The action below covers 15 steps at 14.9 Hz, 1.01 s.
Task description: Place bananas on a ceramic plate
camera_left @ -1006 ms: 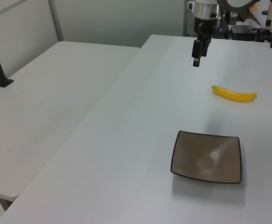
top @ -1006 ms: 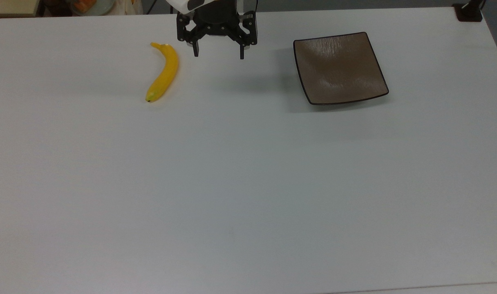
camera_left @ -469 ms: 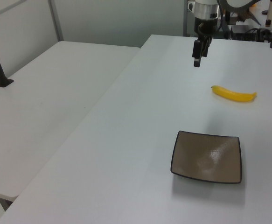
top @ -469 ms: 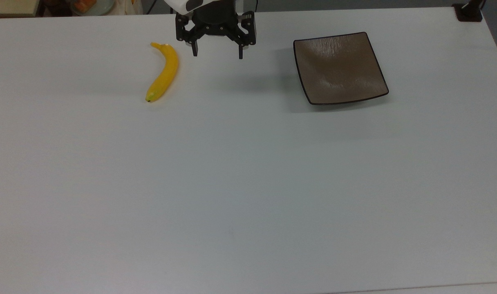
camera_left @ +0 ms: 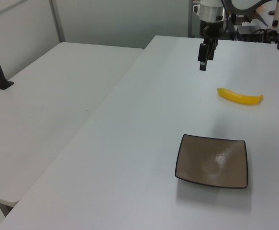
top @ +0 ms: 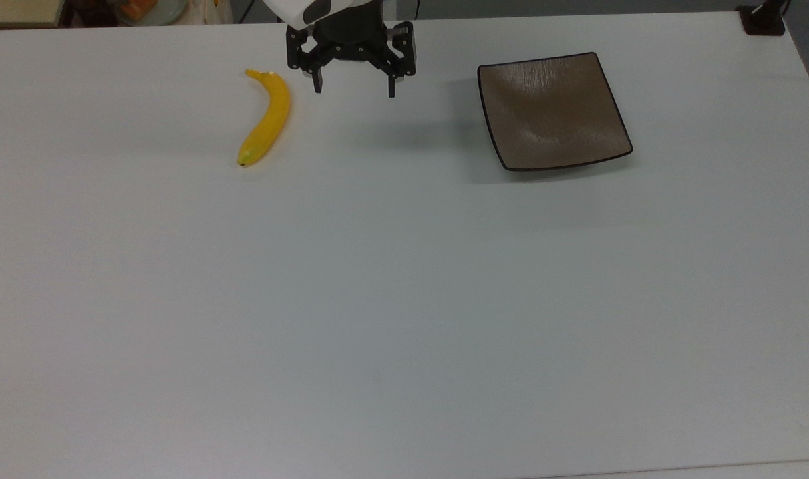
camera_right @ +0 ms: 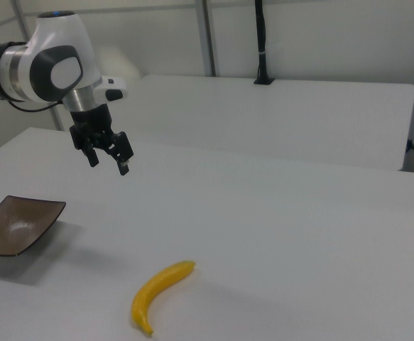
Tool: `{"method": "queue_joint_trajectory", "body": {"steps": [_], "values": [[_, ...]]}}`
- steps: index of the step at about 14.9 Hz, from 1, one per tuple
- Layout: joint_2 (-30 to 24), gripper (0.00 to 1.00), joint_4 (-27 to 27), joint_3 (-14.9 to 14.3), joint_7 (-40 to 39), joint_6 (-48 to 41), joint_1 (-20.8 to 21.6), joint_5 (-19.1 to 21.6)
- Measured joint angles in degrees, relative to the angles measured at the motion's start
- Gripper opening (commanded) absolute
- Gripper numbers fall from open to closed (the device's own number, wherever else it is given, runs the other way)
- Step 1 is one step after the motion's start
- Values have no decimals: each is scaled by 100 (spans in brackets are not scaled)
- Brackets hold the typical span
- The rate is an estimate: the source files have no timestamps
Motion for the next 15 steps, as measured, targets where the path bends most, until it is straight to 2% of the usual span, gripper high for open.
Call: {"method": "queue_joint_trajectory", "body": {"steps": [7, 10, 15], "values": [[1, 100, -9, -12, -2, -130, -122, -8], [1, 100, -25, -34, -4, -233, -217, -143], [0, 100, -184, -297, -174, -241, -300, -283]]}}
